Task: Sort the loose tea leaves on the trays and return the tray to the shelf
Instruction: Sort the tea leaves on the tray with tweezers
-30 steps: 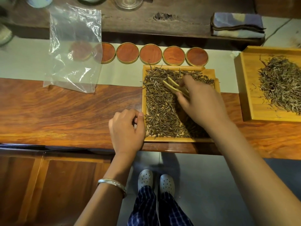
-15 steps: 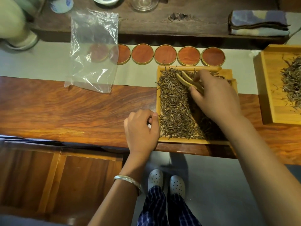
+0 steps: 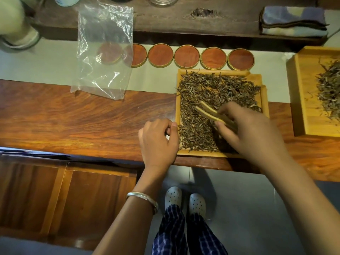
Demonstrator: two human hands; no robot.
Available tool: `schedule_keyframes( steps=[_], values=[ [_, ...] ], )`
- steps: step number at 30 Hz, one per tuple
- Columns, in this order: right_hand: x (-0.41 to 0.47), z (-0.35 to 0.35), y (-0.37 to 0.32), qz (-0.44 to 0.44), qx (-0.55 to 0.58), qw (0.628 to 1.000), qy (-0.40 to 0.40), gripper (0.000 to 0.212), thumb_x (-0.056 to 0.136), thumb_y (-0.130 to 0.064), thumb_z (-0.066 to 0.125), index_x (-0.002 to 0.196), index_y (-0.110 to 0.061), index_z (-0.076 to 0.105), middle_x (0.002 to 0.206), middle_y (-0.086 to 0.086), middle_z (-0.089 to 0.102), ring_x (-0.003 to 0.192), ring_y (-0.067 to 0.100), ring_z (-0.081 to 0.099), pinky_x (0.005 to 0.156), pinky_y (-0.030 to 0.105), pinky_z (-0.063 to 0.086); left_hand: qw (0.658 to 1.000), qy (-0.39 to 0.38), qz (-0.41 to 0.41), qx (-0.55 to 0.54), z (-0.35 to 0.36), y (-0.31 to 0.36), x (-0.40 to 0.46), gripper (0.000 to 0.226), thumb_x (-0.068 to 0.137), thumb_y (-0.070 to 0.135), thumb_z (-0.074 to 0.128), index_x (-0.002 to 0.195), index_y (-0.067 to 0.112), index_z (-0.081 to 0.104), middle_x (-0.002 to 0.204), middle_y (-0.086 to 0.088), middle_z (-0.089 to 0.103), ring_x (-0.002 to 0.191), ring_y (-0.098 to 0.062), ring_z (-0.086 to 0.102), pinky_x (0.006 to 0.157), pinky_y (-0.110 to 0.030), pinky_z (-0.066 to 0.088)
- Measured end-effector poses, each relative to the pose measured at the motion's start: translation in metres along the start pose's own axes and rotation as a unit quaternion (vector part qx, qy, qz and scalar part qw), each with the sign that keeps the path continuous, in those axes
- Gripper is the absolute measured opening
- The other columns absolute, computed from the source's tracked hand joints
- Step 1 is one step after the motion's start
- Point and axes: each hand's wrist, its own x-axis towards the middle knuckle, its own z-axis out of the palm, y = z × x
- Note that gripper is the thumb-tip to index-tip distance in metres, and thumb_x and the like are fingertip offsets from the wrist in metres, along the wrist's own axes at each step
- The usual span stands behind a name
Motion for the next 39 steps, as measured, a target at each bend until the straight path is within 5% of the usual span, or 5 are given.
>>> schedule_keyframes(
  steps=[25,32,39],
  values=[
    [-0.047,0.009,0.006,0.018,-0.012,0.999,-0.028,0.017,0.091,-0.037,0.052,0.103,-0.024,0.051,0.086,-0.006,0.061,0.068,0.019,0.06,0.045,0.028,0.04,1.0,-0.025,-0.002,0.016,0.0,-0.002,0.0,0.032,0.093,0.035,0.043,0.069,0.016,0.052,0.071,0.003,0.053,0.077,-0.019,0.046,0.075,-0.032,0.029],
    [-0.023,0.009,-0.001,0.045,0.0,0.999,0.025,0.017,0.091,-0.033,0.055,0.102,-0.019,0.051,0.085,-0.001,0.062,0.07,0.026,0.061,0.05,0.031,0.044,1.0,-0.021,0.001,0.015,0.0,-0.004,0.0,0.031,0.093,0.035,0.044,0.069,0.016,0.051,0.07,0.005,0.051,0.075,-0.017,0.044,0.074,-0.031,0.027],
    [0.0,0.024,-0.022,0.021,-0.036,0.999,0.011,0.018,0.096,-0.032,0.045,0.109,-0.019,0.046,0.09,0.0,0.06,0.072,0.025,0.06,0.05,0.028,0.036,1.0,-0.019,0.002,0.015,0.001,-0.004,0.001,0.031,0.093,0.034,0.044,0.069,0.016,0.052,0.071,0.005,0.052,0.075,-0.018,0.045,0.074,-0.031,0.026]
  ],
)
